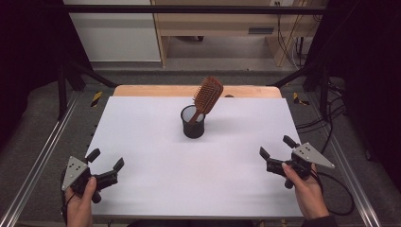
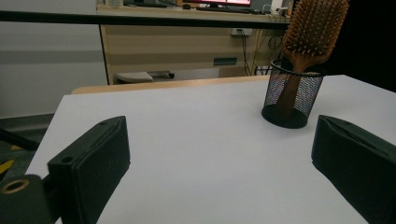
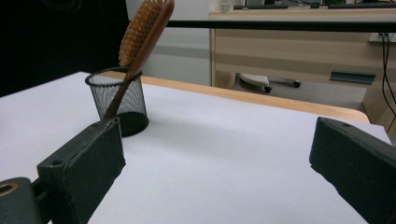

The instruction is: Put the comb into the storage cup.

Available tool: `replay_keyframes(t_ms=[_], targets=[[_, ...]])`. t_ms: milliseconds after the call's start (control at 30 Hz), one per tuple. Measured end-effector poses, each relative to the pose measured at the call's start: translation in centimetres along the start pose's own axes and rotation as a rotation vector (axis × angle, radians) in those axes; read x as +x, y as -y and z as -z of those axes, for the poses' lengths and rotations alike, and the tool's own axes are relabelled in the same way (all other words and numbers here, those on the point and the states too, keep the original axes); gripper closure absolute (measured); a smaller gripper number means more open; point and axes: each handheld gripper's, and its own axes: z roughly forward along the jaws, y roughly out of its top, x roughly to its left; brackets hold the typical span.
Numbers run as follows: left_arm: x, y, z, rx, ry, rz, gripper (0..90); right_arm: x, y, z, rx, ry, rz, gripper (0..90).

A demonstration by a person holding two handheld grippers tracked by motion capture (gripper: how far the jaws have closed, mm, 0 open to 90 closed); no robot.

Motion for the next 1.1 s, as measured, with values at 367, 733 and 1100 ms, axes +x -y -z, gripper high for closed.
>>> replay_keyframes(t_ms=[367, 733, 1100], targets=[[-0.3, -0.1, 0.2, -0.036, 0.011, -0.012, 4.6, 1.0, 2.1, -0.3, 0.04, -0.034, 0.003, 3.3], [-0.7, -0.2, 0.1, -0.047, 0.033, -0.018, 4.5, 2.8, 3.3, -1.5, 0.07, -0.092, 0.033, 3.6], [-1.1, -0.3, 0.1, -0.065, 0.051, -0.023, 4.4, 4.5, 3.5, -2.8, 0.044, -0.129, 0.071, 3.4]])
